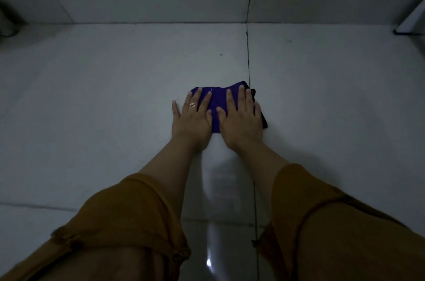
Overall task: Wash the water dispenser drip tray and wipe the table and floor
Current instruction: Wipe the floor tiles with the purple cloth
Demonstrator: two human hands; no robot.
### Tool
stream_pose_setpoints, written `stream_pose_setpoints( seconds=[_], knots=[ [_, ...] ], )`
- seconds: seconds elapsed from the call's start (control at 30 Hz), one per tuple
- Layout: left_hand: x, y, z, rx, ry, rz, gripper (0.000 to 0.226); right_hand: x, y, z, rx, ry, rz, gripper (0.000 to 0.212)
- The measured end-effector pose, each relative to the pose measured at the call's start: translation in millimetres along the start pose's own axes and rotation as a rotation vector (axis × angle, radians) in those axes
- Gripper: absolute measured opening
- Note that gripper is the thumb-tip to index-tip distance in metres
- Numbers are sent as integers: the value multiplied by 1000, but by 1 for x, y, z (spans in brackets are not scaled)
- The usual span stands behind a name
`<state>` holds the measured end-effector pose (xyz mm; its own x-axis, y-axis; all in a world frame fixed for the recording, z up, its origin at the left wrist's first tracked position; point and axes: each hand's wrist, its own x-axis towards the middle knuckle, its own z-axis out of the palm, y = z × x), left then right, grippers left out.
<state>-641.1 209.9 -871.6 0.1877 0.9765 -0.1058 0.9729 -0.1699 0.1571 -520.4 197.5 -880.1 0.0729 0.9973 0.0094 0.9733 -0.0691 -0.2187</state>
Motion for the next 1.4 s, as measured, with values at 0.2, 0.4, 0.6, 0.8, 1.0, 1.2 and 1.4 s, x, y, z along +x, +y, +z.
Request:
stream_pose_setpoints(
  seconds=[0.2,0.4,0.6,0.8,1.0,1.2,1.4],
  knots=[
    [84,-5,-7,-1,43,15,53,86,5,-2,-7,-5,-11,59],
    [138,-14,-18,27,43,27,53,138,0,-3,-32,-11,-5,59],
    [155,-16,-23,16,18,-6,53,160,-2,-8,-11,-68,-17,59],
    [136,-17,-21,-22,-8,0,53,140,-2,-10,-32,-73,-36,60],
    [91,-18,-17,-26,-6,32,53,91,-8,-9,-16,-59,-11,60],
    [18,-26,-15,-8,-63,55,53,12,-27,-7,8,-60,25,60],
    [-72,-47,-11,-26,-120,24,54,-73,-58,-4,46,-129,35,60]
  ],
)
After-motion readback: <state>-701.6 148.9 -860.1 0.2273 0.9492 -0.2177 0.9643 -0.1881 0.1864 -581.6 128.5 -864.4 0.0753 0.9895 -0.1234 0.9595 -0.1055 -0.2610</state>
